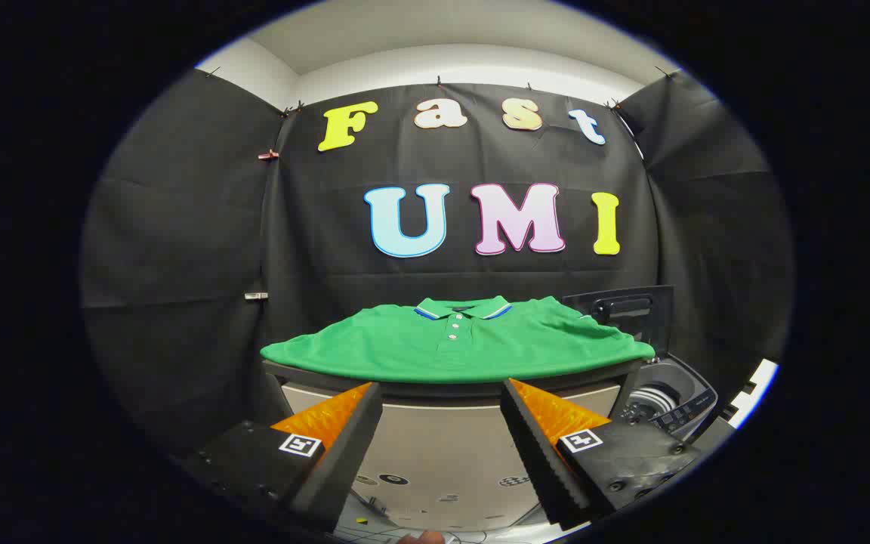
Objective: Put the clothes into the washing machine and then close the washing machine lid.
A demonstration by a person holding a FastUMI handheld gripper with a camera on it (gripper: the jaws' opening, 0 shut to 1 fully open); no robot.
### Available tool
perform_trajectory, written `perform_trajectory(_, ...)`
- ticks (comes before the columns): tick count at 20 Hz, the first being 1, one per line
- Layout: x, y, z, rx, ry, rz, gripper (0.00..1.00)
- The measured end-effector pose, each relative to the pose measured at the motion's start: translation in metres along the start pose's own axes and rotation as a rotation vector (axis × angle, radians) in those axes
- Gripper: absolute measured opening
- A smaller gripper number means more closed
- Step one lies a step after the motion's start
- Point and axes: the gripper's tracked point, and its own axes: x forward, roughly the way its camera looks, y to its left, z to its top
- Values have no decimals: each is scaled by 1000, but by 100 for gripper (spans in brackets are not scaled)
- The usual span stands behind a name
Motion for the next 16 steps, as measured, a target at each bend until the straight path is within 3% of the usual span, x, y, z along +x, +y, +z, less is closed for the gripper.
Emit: perform_trajectory(16, 3, -3, -1, 24, -2, -34, 98)
